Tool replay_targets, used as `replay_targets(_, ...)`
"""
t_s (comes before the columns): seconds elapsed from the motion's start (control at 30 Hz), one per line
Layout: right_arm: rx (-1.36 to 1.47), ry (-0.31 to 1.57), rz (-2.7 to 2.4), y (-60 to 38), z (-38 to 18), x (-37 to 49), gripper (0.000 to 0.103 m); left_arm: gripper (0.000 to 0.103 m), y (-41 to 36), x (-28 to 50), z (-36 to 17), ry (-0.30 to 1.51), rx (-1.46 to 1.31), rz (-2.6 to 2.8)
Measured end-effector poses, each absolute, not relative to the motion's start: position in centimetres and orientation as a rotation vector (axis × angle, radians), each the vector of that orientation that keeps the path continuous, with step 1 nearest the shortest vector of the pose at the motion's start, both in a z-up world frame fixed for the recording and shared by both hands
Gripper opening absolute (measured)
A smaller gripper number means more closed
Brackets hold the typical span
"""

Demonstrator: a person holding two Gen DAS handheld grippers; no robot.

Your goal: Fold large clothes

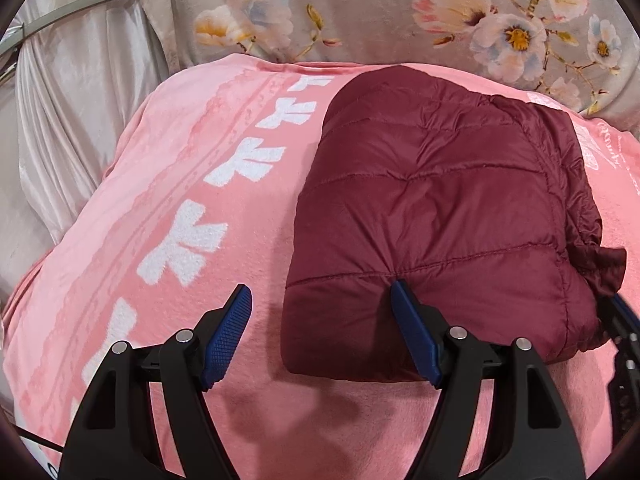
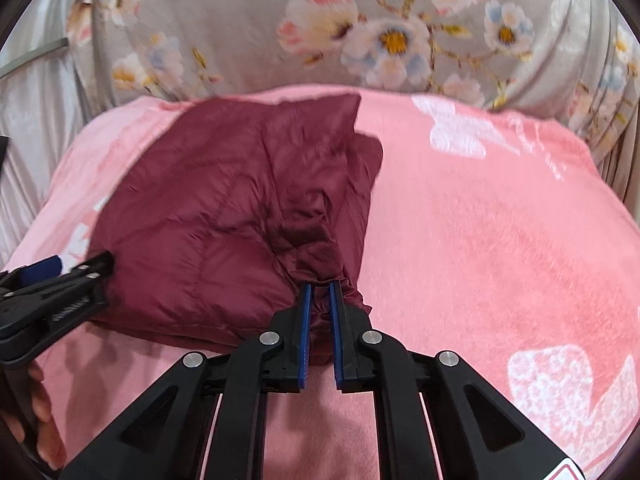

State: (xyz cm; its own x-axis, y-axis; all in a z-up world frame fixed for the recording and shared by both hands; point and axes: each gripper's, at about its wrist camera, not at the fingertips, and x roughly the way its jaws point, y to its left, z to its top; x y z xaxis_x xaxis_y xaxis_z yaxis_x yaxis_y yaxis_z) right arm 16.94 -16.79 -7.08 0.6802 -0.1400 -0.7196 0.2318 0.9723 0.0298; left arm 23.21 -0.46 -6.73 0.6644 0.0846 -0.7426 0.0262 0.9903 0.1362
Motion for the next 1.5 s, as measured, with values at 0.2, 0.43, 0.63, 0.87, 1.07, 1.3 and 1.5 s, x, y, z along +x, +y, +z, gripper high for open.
replay_targets(0.2,0.141,0.837,-0.216,-16.9,-9.1,17.2,0.008,0.07,-0.6,23.4,-7.7,0.857,0.121,0.026)
replay_targets(0.43,0.118,0.855,-0.229,-16.5,-10.2,17.6,0.008,0.07,-1.0,23.6,-8.6,0.847,0.125,0.031)
replay_targets(0.63,0.117,0.858,-0.229,-16.6,-10.3,17.6,0.008,0.07,-1.0,23.7,-9.2,0.836,0.12,0.029)
replay_targets(0.87,0.12,0.862,-0.227,-16.6,-10.4,17.8,0.008,0.07,-1.3,23.5,-9.7,0.8,0.149,0.041)
replay_targets(1.07,0.109,0.862,-0.231,-16.6,-10.4,17.8,0.008,0.07,-1.4,23.4,-9.9,0.786,0.153,0.043)
replay_targets(1.3,0.091,0.864,-0.24,-16.2,-10.6,17.9,0.008,0.071,-1.1,23.2,-9.9,0.776,0.134,0.04)
replay_targets(1.5,0.074,0.866,-0.254,-15.9,-10.6,18.0,0.008,0.078,-0.8,23.2,-10.0,0.776,0.119,0.055)
